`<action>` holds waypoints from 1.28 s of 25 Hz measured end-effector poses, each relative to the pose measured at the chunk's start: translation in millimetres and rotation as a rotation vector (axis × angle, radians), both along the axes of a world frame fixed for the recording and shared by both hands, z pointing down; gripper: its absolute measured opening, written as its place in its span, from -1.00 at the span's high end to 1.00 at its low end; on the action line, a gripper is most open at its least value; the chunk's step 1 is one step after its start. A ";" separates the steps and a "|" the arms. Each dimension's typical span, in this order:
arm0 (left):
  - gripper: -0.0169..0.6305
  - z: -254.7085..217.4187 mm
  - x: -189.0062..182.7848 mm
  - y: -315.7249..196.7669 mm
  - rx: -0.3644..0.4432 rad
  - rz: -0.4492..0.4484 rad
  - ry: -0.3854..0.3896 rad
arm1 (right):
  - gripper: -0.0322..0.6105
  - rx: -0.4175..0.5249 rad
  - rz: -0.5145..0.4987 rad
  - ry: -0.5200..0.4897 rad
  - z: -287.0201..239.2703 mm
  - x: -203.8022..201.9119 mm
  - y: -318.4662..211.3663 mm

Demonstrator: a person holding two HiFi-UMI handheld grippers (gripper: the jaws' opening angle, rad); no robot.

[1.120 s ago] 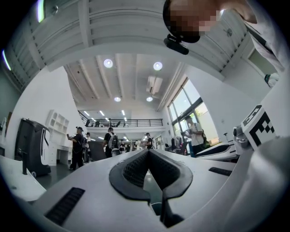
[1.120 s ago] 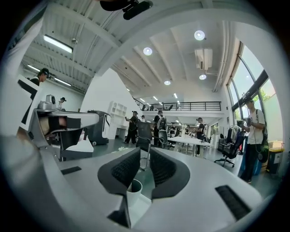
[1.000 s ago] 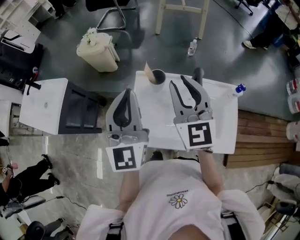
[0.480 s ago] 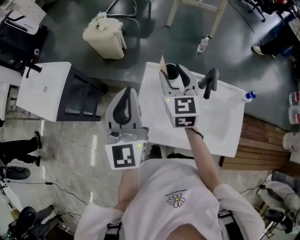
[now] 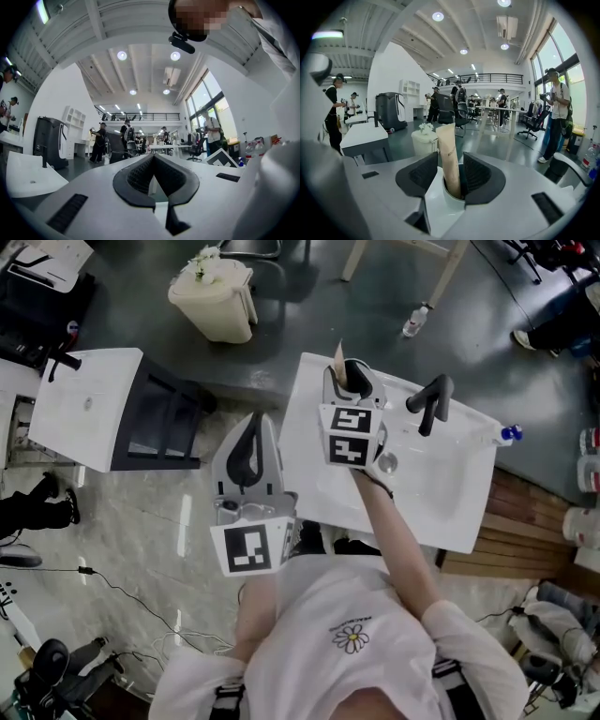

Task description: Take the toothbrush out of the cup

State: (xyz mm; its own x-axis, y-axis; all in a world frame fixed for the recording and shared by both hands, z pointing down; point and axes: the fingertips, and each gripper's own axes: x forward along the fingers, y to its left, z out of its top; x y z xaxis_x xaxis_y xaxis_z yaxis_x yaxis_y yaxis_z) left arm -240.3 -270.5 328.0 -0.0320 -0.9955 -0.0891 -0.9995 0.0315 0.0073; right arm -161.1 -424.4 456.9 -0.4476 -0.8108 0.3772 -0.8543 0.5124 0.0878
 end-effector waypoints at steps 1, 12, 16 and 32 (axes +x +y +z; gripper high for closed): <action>0.90 1.3 -1.1 0.1 -0.002 -0.003 0.001 | 0.45 -0.011 0.004 0.005 3.0 -0.6 -0.9; 0.90 7.1 -12.9 1.9 -0.009 -0.028 0.008 | 0.76 -0.037 0.004 0.046 20.1 0.2 2.5; 0.90 4.2 -11.6 2.5 -0.004 -0.027 0.006 | 0.78 -0.033 0.002 0.042 16.3 1.7 2.8; 0.90 -18.5 5.5 8.0 0.052 0.012 -0.048 | 0.80 0.028 -0.032 -0.098 -78.2 16.4 8.1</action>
State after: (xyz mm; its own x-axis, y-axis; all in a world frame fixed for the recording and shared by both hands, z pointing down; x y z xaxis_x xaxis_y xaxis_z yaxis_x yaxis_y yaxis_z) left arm -234.8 -262.6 309.5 -0.0142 -0.9898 -0.1415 -0.9990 0.0199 -0.0390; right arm -144.7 -416.4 378.7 -0.5074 -0.8051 0.3073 -0.8425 0.5384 0.0194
